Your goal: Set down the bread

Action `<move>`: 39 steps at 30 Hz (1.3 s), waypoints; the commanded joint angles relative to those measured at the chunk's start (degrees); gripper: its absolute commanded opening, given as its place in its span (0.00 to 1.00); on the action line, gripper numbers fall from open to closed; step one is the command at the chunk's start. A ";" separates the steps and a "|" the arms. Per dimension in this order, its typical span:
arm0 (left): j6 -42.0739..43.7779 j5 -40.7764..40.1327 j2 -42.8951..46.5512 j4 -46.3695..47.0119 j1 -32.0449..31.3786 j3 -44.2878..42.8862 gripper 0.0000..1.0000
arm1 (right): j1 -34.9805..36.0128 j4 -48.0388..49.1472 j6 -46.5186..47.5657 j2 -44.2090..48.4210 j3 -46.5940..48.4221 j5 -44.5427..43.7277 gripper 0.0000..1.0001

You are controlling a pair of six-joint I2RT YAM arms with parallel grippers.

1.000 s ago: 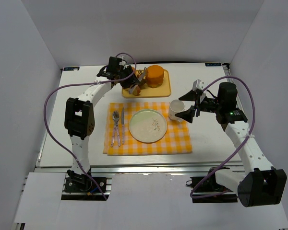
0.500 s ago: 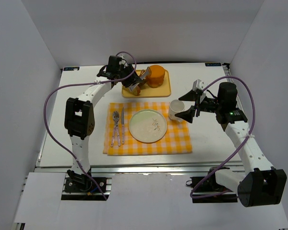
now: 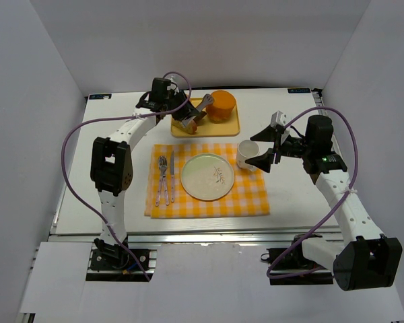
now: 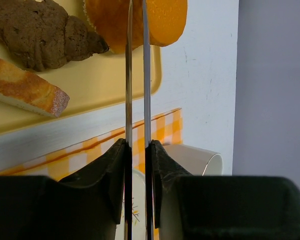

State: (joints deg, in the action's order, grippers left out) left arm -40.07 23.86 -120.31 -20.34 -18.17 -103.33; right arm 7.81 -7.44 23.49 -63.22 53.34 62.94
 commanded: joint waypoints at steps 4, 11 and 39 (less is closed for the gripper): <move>-1.23 2.33 5.26 3.81 -0.20 0.50 0.05 | -0.52 1.47 -0.99 0.64 0.62 1.22 0.89; -5.09 3.65 7.89 7.68 -0.19 -1.00 0.00 | -0.69 1.55 -1.07 0.47 1.06 0.96 0.89; 0.00 11.73 53.76 2.32 0.60 41.08 0.00 | -4.73 8.48 -3.97 3.11 0.09 -4.49 0.87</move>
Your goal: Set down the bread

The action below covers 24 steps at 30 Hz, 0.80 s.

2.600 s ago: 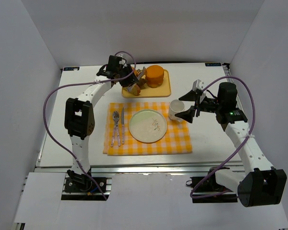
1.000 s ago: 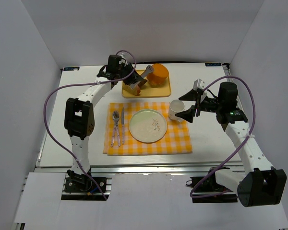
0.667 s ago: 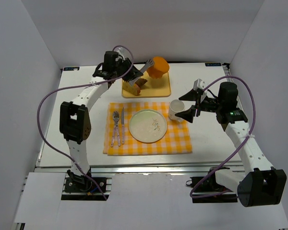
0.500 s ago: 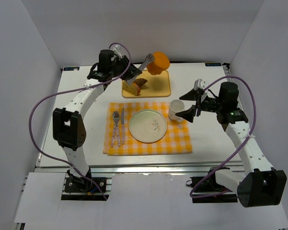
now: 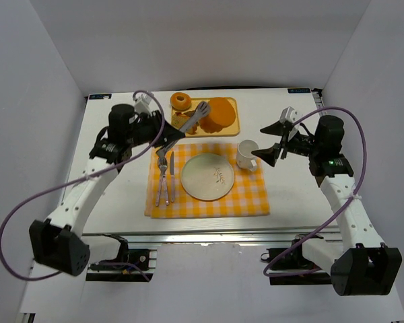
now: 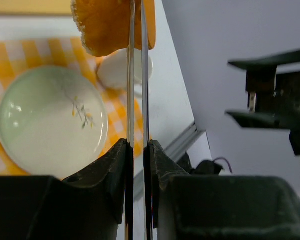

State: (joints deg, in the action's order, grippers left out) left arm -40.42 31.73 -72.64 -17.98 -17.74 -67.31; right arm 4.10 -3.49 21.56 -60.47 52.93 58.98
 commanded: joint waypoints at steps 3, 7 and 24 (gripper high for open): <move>-0.44 5.80 11.19 -0.65 0.16 10.69 0.00 | -1.29 4.80 -2.49 -0.35 0.77 0.25 0.85; -0.18 7.64 16.91 -1.27 0.16 19.29 0.00 | -1.37 4.81 -2.93 -1.05 1.12 2.01 0.67; 4.11 9.86 20.00 -4.51 0.07 30.22 0.21 | -1.37 1.64 -3.37 -1.14 -0.19 3.16 0.49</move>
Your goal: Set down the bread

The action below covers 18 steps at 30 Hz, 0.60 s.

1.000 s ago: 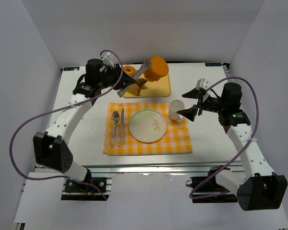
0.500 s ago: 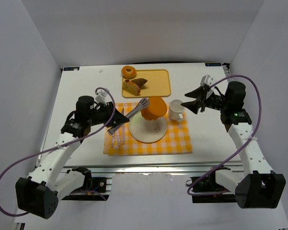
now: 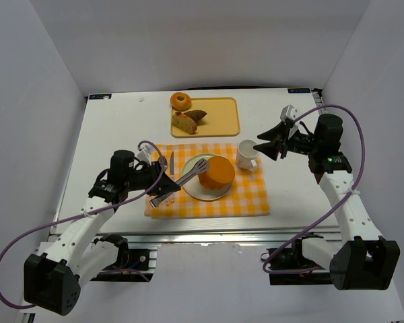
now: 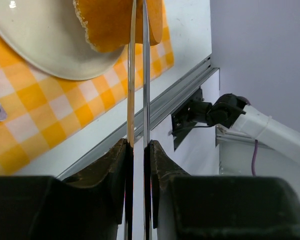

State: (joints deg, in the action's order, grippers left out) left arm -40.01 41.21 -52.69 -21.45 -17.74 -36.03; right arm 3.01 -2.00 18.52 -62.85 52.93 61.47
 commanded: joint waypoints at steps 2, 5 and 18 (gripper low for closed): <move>6.25 -1.30 -0.49 -3.94 0.16 -1.76 0.26 | -0.28 0.16 -0.42 1.50 -0.45 0.58 0.50; 7.40 -3.15 -1.10 -4.83 0.16 -3.16 0.34 | -0.28 0.07 -0.42 1.59 -0.72 0.58 0.50; 9.34 -6.14 -2.07 -8.69 0.33 -10.90 0.43 | -0.28 0.15 -0.42 1.41 -1.42 1.11 0.50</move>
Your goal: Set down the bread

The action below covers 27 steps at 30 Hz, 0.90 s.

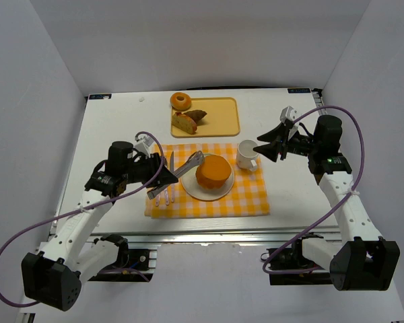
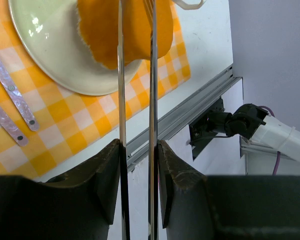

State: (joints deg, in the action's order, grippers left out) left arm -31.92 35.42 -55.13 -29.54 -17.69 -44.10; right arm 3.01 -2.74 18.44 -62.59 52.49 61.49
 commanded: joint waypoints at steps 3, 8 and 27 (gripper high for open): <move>1.69 -1.66 0.38 -1.66 0.38 -3.27 0.44 | -0.28 1.07 -0.42 1.06 -1.16 1.26 0.50; 3.00 -5.35 -0.32 -3.59 1.25 -5.37 0.42 | -0.28 1.34 -0.42 1.42 -1.42 1.44 0.50; 31.65 -33.93 -22.63 18.89 20.04 -7.85 0.20 | -0.19 1.87 2.39 1.33 -1.60 3.20 0.52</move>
State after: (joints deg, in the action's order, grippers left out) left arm -6.63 4.99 -75.31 -18.85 -0.54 -52.73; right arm 3.01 -2.55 19.07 -62.11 50.74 63.81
